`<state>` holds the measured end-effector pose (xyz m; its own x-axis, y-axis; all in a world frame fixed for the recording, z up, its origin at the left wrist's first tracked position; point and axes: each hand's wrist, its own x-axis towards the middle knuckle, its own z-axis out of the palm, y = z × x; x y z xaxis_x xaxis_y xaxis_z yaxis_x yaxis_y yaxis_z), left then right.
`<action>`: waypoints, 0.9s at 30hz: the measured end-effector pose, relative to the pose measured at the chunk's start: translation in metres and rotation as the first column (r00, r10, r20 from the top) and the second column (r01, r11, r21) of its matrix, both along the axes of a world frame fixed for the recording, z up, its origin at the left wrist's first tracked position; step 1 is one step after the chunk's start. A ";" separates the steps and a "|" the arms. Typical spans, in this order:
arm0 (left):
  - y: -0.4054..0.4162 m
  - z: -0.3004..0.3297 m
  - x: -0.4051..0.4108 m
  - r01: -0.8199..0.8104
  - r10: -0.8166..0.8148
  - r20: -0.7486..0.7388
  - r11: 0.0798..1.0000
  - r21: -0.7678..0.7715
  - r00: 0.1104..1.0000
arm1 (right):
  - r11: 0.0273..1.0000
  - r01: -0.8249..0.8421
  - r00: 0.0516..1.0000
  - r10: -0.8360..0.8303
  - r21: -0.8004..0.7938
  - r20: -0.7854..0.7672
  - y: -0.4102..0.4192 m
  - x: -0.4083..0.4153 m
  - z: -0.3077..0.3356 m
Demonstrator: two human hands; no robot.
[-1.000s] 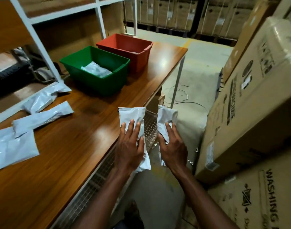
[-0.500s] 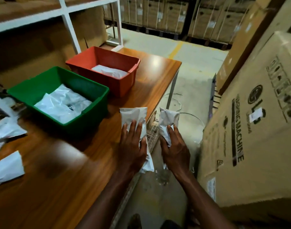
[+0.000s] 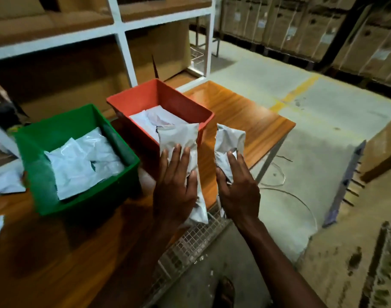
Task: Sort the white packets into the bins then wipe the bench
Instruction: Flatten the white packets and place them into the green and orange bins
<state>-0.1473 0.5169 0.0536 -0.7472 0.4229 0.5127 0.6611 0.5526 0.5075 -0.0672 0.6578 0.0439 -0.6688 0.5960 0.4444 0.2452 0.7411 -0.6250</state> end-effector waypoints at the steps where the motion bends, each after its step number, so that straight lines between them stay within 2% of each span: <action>1: 0.007 0.007 -0.005 -0.043 0.043 -0.024 0.999 -0.008 0.999 | 0.999 -0.047 0.999 0.047 0.019 -0.010 0.012 -0.009 0.007; 4: 0.025 0.030 -0.023 -0.155 0.154 -0.062 0.988 -0.014 0.986 | 0.987 -0.153 0.988 0.154 0.043 -0.012 0.045 -0.038 0.025; 9: 0.050 0.058 -0.052 -0.249 0.249 0.024 0.969 -0.001 0.968 | 0.966 -0.254 0.965 0.257 0.057 -0.049 0.077 -0.087 0.049; 13: 0.062 0.064 -0.089 -0.283 0.283 0.037 0.959 0.008 0.958 | 0.949 -0.308 0.949 0.311 0.069 -0.043 0.091 -0.135 0.059; 20: 0.071 0.064 -0.158 -0.413 0.413 0.068 0.911 -0.003 0.908 | 0.874 -0.471 0.882 0.469 0.122 0.045 0.093 -0.226 0.075; 24: 0.071 0.060 -0.196 -0.493 0.486 0.170 0.870 -0.005 0.857 | 0.827 -0.547 0.834 0.526 0.130 0.165 0.080 -0.279 0.075; 27: 0.069 0.045 -0.234 -0.549 0.555 0.287 0.829 -0.109 0.781 | 0.754 -0.644 0.759 0.606 0.133 0.237 0.066 -0.318 0.064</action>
